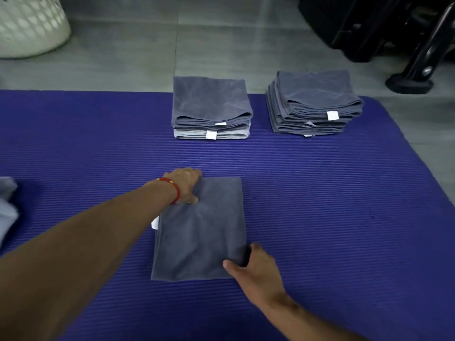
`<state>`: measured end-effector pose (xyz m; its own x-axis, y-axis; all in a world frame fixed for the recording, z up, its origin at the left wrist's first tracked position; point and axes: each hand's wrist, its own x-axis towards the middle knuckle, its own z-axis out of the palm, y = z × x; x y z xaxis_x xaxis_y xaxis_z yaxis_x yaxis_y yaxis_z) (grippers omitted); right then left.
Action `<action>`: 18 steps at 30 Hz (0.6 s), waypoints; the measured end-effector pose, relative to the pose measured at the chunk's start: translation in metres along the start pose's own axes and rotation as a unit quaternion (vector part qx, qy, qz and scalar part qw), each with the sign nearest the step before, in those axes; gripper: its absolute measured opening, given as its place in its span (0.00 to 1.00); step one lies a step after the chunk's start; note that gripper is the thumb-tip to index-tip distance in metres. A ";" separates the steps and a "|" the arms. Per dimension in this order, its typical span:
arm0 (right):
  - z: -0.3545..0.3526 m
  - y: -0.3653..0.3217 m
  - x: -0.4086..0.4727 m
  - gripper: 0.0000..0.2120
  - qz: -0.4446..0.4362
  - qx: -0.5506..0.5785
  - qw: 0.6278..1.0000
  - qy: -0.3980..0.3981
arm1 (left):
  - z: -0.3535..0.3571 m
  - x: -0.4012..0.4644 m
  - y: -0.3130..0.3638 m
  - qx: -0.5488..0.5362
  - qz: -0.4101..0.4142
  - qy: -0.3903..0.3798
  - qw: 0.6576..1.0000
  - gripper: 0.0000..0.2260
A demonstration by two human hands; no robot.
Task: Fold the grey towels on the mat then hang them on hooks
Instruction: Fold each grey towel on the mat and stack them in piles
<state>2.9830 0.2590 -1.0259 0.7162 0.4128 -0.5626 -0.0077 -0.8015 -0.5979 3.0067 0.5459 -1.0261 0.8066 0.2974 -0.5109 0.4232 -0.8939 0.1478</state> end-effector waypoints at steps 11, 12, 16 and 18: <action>-0.082 -0.012 0.039 0.09 0.031 0.385 0.921 0.050 | -0.031 -0.059 -0.016 -0.487 -0.035 -0.169 0.856 0.18; -0.094 -0.011 0.044 0.10 0.029 0.395 0.917 0.049 | -0.021 -0.070 -0.015 -0.550 -0.037 -0.179 0.815 0.20; -0.092 0.004 0.050 0.12 0.055 0.271 0.959 -0.061 | 0.031 -0.098 -0.001 -0.612 -0.094 -0.202 0.759 0.19; -0.072 0.015 0.048 0.09 0.049 0.159 0.986 -0.023 | 0.045 -0.105 0.004 -0.618 -0.114 -0.168 0.759 0.18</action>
<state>3.0677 0.2356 -1.0205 0.6684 0.3653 -0.6479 -0.2985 -0.6661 -0.6835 2.9050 0.4960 -1.0097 0.5913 0.1098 -0.7989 0.7672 0.2286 0.5993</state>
